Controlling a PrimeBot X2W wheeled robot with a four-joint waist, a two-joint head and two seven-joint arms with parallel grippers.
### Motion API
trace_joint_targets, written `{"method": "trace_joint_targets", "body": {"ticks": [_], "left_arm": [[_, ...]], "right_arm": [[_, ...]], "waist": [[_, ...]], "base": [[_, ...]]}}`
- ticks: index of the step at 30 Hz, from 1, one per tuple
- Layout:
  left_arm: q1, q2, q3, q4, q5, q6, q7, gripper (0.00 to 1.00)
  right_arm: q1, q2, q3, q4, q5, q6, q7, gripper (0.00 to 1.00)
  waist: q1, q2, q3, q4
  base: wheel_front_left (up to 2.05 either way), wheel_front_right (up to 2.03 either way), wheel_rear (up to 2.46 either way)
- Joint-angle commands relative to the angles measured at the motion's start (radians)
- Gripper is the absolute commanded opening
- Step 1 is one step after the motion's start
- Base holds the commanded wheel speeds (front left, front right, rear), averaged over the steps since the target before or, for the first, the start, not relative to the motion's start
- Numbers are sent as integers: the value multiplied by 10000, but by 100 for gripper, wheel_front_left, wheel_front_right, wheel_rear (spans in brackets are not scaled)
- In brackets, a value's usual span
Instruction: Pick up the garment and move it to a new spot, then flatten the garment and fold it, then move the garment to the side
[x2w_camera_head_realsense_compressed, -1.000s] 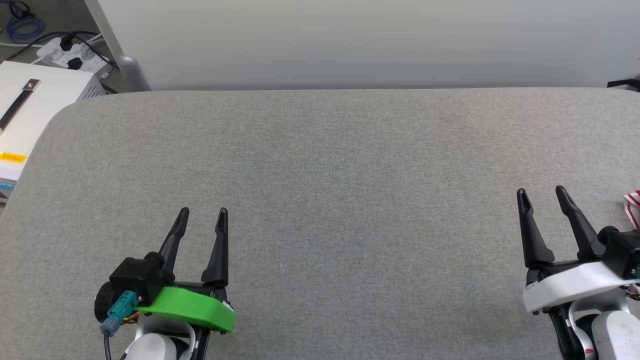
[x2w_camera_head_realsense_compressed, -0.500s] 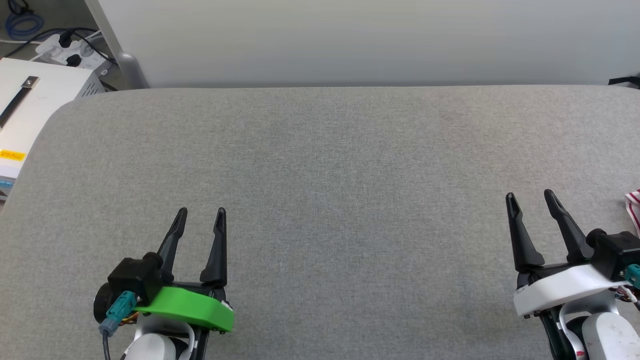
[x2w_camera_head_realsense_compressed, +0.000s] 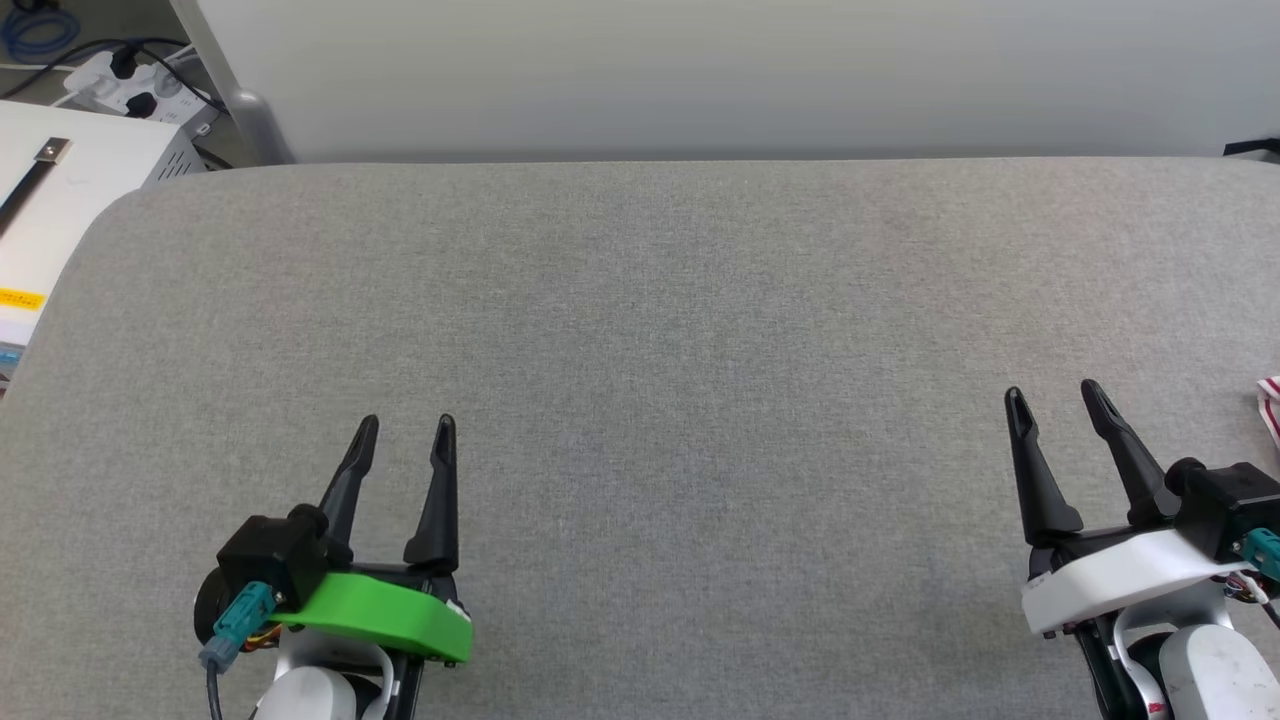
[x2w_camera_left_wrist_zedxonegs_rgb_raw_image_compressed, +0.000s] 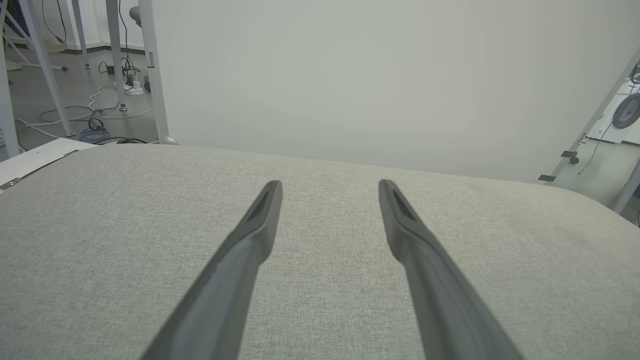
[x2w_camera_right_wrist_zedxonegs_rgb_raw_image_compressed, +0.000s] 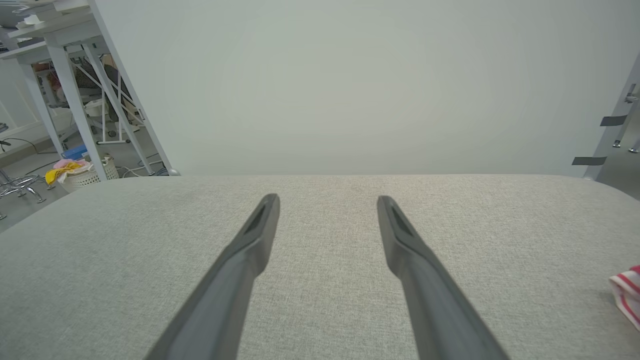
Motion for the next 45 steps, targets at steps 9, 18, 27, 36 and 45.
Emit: {"method": "trace_joint_targets", "body": {"ticks": [9,18,27,36,45], "left_arm": [[23,-19,-16,-43,13,49,110,0],[77,-64,47,-144,274,160,332,0],[120,-100,96,-225,482,249,510,0],[165,-137,147,-308,696,341,693,0],[208,-174,197,-389,904,429,870,0]], "right_arm": [[31,56,-7,-34,-118,0,74,0],[105,171,-70,-100,-390,-1,246,0],[164,264,-119,-153,-608,-1,385,0],[225,358,-170,-207,-831,-2,527,0],[284,450,-220,-259,-1049,-3,665,0]], "waist": [[0,0,-19,-8],[0,0,-112,-19],[0,0,-187,-27],[0,0,-264,-36],[0,0,-339,-44]], "base": [[0,0,0],[0,0,0],[0,0,0],[0,0,0],[0,0,0]]}}
